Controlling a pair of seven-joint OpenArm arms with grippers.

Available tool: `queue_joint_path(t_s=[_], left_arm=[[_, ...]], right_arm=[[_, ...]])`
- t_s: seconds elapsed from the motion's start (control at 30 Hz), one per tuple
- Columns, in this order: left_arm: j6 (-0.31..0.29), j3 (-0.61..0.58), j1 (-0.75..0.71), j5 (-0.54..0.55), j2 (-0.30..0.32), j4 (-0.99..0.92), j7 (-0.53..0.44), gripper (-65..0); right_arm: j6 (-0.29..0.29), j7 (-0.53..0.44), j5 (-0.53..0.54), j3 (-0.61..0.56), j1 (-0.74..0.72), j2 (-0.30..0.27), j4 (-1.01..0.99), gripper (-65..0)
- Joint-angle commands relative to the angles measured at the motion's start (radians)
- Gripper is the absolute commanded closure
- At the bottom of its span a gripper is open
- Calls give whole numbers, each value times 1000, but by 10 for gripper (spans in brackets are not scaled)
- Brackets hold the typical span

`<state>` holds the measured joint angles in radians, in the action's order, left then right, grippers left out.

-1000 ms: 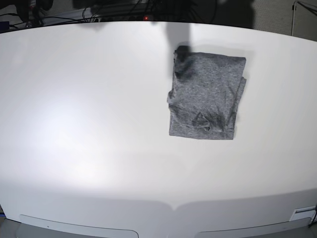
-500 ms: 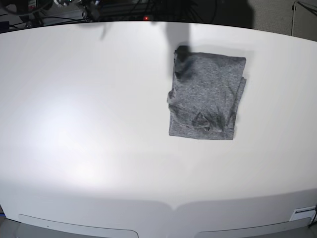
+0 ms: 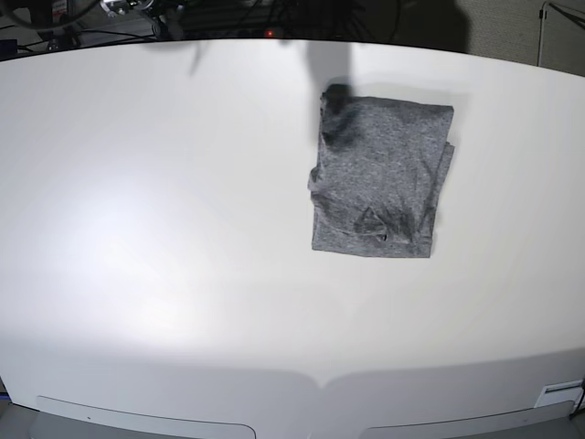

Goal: Fold the T-shirt properly

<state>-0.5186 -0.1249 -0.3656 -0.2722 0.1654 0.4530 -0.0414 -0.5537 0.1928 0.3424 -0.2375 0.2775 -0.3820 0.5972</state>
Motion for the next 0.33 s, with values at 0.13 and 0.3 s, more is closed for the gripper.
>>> queue_joint_path(t_s=[0.13, 0.3], left_arm=[[-5, 0, -11, 0, -5, 6, 0, -292], [-5, 0, -11, 0, -4, 43, 0, -292]], right_arm=[[-7, -7, 2, 1, 2, -14, 4, -255], [-7, -42, 2, 1, 2, -14, 4, -255]])
